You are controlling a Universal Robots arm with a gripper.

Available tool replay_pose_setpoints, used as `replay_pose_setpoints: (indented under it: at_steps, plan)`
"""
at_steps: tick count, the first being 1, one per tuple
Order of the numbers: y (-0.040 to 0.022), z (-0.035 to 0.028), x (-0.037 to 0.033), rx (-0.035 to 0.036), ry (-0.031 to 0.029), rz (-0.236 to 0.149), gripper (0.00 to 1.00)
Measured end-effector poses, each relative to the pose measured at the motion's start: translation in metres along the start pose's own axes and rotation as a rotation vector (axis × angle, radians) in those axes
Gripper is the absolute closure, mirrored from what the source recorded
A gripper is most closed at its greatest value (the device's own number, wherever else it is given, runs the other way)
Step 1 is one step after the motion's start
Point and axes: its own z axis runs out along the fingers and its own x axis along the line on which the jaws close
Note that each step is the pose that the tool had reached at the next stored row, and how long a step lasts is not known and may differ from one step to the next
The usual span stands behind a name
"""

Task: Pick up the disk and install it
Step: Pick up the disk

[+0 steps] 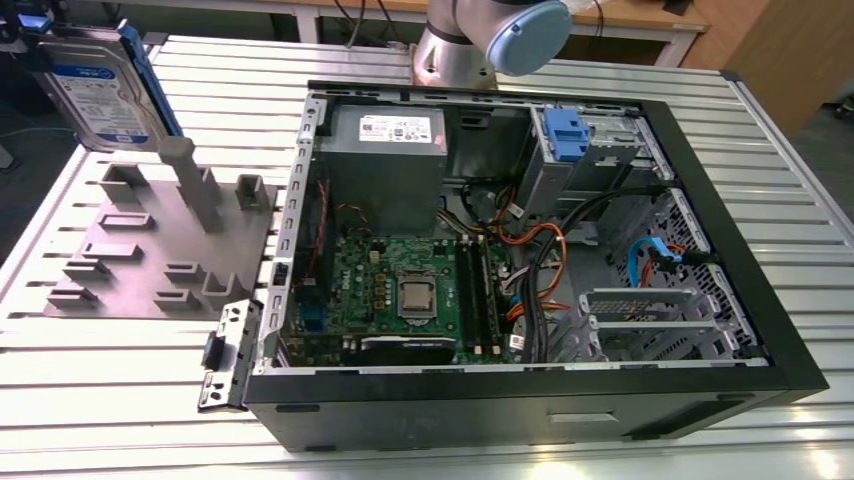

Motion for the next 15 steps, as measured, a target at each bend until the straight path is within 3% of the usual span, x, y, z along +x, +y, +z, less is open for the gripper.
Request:
replay_pose_setpoints:
  at_steps: [15]
  plan:
    - [0.0, -0.0031, -0.0001, 0.0, 0.0, 0.0, 0.64]
